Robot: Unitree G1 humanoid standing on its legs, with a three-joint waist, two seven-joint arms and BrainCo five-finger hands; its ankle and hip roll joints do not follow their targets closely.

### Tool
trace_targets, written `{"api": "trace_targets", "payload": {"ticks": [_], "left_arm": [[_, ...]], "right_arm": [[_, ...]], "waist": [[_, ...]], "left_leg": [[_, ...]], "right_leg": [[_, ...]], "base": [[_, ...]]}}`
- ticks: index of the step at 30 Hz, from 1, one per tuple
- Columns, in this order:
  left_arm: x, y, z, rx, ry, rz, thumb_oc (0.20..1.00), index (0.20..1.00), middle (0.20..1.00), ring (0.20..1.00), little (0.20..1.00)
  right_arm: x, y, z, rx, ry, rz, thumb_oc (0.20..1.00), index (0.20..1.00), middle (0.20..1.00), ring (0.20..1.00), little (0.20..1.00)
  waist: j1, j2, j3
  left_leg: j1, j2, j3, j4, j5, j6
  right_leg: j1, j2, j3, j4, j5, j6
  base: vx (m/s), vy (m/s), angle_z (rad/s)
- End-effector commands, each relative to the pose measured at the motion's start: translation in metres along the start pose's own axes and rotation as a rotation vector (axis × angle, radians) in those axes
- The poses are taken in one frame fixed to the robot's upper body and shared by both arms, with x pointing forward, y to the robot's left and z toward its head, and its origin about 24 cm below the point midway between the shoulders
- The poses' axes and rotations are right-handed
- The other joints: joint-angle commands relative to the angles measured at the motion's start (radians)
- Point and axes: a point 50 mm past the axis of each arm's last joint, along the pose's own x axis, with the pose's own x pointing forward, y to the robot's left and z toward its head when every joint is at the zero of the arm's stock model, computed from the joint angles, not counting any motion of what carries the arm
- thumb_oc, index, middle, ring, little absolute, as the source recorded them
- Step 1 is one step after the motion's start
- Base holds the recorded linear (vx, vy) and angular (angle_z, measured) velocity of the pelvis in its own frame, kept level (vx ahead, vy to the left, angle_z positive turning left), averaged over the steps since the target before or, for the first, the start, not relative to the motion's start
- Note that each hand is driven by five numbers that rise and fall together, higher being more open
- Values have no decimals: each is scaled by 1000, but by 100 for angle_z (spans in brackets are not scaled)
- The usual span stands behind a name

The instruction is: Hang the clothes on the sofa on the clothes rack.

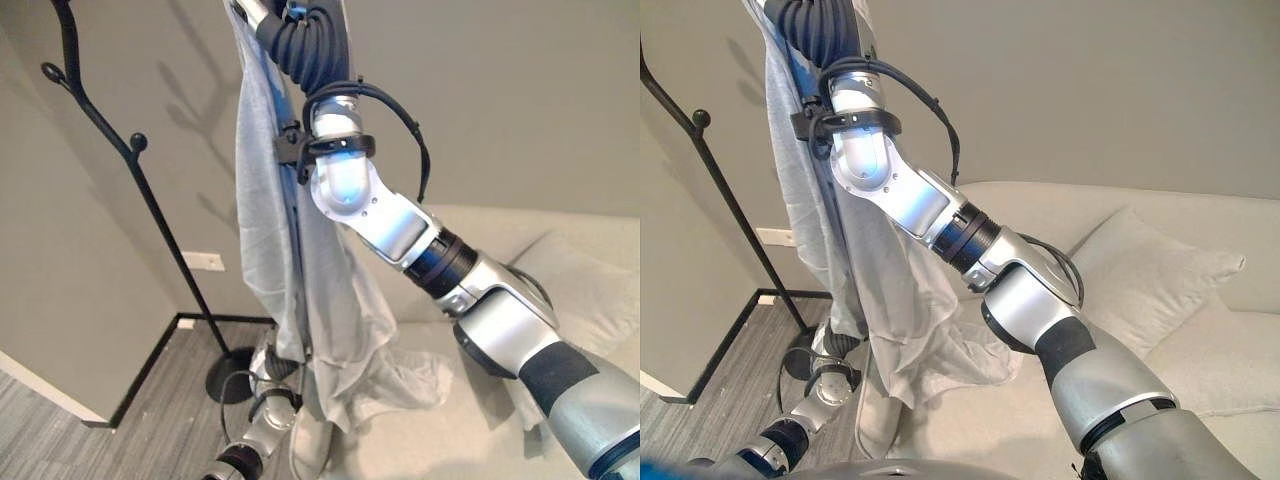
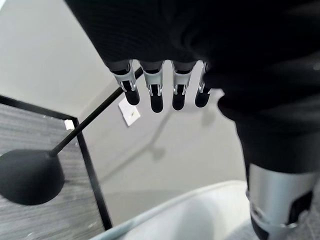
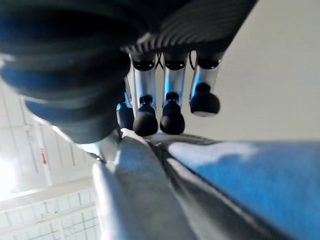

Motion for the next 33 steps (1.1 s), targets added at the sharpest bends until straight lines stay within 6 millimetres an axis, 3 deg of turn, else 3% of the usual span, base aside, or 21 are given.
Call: {"api": "trace_targets", "payload": {"ticks": [1, 3, 9, 13, 14, 16, 24, 30, 31, 32, 33], "left_arm": [[23, 5, 39, -57, -132, 36, 1000, 1000, 1000, 1000, 1000], [21, -2, 55, -200, -152, -22, 1000, 1000, 1000, 1000, 1000], [7, -18, 69, -360, -160, -175, 1000, 1000, 1000, 1000, 1000], [-1, -34, 86, -443, -173, -265, 1000, 1000, 1000, 1000, 1000], [-4, -41, 102, -492, -192, -303, 1000, 1000, 1000, 1000, 1000], [-7, -47, 111, -530, -196, -325, 1000, 1000, 1000, 1000, 1000], [-13, -78, 109, -427, -72, -402, 1000, 1000, 1000, 1000, 1000], [-19, -91, 103, -325, -25, -441, 1000, 1000, 1000, 1000, 1000], [-20, -93, 102, -318, -11, -448, 871, 871, 871, 871, 871], [-20, -93, 102, -319, -11, -448, 426, 426, 426, 426, 426], [-20, -94, 103, -333, -5, -452, 200, 200, 200, 200, 200]], "right_arm": [[28, 11, 33, 49, -113, -20, 200, 200, 200, 200, 200], [32, 12, 39, 50, -126, -20, 200, 200, 200, 200, 200], [32, 17, 37, 36, -99, -11, 200, 200, 200, 200, 200], [19, 26, 42, 102, -103, 33, 200, 200, 200, 200, 200], [12, 34, 48, 144, -109, 66, 200, 200, 200, 200, 200], [6, 39, 53, 181, -111, 87, 200, 200, 200, 200, 200], [-6, 43, 73, 320, -151, 129, 200, 200, 200, 200, 200], [-10, 42, 79, 381, -152, 144, 200, 200, 200, 200, 200], [-10, 42, 81, 399, -155, 147, 200, 200, 200, 200, 200], [-10, 42, 81, 399, -155, 148, 200, 200, 200, 200, 200], [-12, 44, 82, 405, -152, 154, 200, 200, 200, 200, 200]], "waist": [[29, -47, -20], [34, -51, -22], [50, -53, -20], [44, -47, -13], [38, -43, -9], [33, -40, -8], [-11, -42, -4], [-34, -43, -4], [-40, -43, -3], [-40, -42, -3], [-43, -41, -1]], "left_leg": [[-47, 48, -39, 7, -6, -54], [-51, 47, -46, 7, -6, -53], [-55, 42, -58, 7, -3, -48], [-62, 38, -62, 7, -1, -47], [-64, 36, -64, 7, -2, -45], [-63, 35, -64, 7, -4, -43], [-56, 38, -53, 7, -9, -42], [-50, 43, -41, 7, -14, -41], [-50, 45, -38, 7, -14, -41], [-50, 45, -38, 7, -14, -41], [-47, 46, -36, 7, -14, -40]], "right_leg": [[-55, 18, -21, 19, 28, -52], [-53, 20, -25, 18, 28, -52], [-50, 21, -34, 21, 25, -56], [-48, 20, -39, 21, 25, -57], [-52, 19, -39, 23, 25, -58], [-54, 17, -37, 25, 24, -58], [-62, 14, -27, 38, 21, -58], [-68, 14, -15, 44, 20, -58], [-70, 13, -12, 45, 20, -58], [-70, 13, -12, 45, 20, -58], [-73, 13, -10, 49, 20, -59]], "base": [[-5, -2, 3], [-4, -7, 7], [3, -8, 2], [-13, -4, 7], [-14, 3, 8], [-22, 8, 9], [-2, 2, 1], [-1, 2, -9], [0, -3, -4], [0, 0, 0], [0, 0, 0]]}}
